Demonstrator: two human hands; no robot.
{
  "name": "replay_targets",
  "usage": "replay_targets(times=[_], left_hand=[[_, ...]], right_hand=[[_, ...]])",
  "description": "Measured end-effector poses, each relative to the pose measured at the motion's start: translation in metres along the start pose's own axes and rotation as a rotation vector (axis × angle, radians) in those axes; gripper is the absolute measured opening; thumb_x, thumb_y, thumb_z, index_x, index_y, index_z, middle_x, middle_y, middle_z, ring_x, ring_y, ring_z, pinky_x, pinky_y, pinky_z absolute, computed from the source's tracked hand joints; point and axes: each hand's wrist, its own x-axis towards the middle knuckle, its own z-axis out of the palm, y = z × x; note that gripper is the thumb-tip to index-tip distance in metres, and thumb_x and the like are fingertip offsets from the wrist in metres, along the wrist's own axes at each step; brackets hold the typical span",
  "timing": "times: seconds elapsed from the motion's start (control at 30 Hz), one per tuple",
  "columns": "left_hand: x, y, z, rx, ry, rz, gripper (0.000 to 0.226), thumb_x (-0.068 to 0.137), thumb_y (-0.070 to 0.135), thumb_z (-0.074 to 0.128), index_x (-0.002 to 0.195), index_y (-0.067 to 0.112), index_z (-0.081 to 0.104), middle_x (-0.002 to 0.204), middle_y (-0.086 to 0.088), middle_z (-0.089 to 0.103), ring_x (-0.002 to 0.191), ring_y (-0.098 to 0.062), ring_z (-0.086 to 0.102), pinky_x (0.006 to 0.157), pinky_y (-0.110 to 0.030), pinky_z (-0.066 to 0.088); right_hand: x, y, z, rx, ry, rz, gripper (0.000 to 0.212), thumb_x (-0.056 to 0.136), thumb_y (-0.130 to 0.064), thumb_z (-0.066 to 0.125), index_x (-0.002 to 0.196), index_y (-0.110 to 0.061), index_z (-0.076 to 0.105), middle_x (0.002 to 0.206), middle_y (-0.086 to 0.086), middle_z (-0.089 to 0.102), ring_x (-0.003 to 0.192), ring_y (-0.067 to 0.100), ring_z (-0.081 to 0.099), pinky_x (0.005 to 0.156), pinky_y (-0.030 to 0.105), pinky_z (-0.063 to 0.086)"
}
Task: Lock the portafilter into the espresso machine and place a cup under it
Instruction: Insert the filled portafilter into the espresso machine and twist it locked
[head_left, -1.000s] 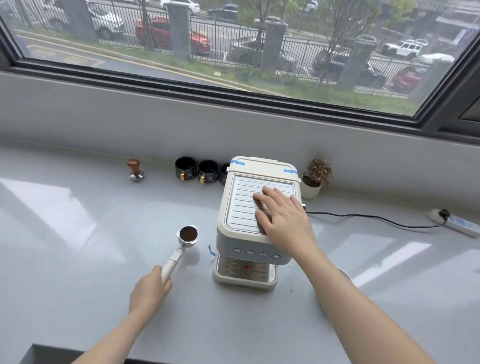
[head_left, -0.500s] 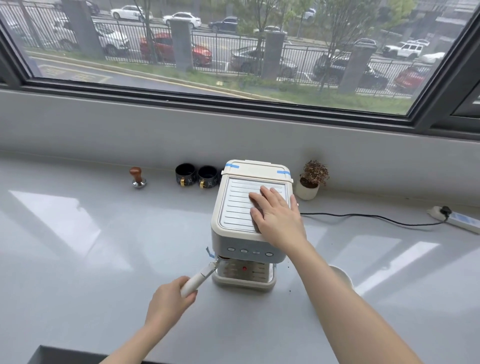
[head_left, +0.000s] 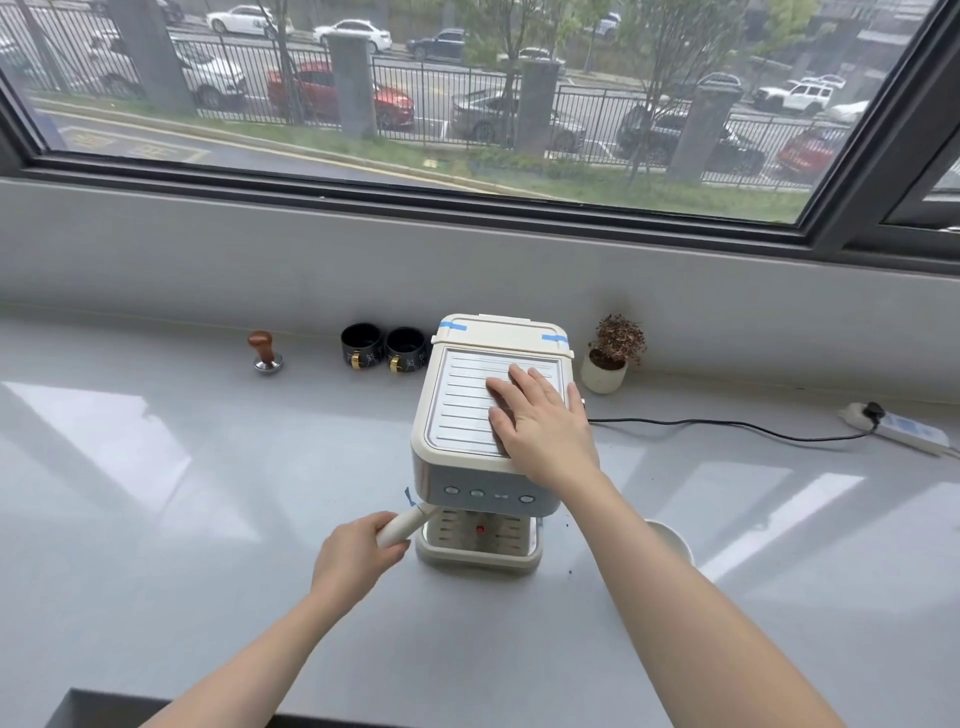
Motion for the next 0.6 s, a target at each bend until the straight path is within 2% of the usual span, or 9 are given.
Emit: replay_targets(times=[0.23,0.6], left_hand=[[0.014,-0.001,-0.011,0.021,-0.050,0.004,0.009,0.077,0.033,0.067,0.082,0.040,0.065,0.071,0.005,0.068,0.060,-0.015,0.057,0.054,-0.029,0.043],[0.017,-0.001,-0.016,-0.007,-0.083,0.039,0.008,0.077,0.030,0.067,0.081,0.038,0.066,0.063,0.008,0.062,0.054,-0.013,0.051,0.049,-0.025,0.039]], right_hand=[[0.002,0.000,0.003,-0.001,0.012,0.006,0.045,0.098,-0.049,0.021,0.143,-0.045,0.026,0.161,-0.012,0.016,0.148,0.009,0.006,0.119,0.047,-0.003],[0.001,-0.001,0.002,0.009,0.026,0.013,0.044,0.098,-0.049,0.023,0.142,-0.045,0.029,0.160,-0.013,0.018,0.148,0.009,0.007,0.119,0.046,-0.002]])
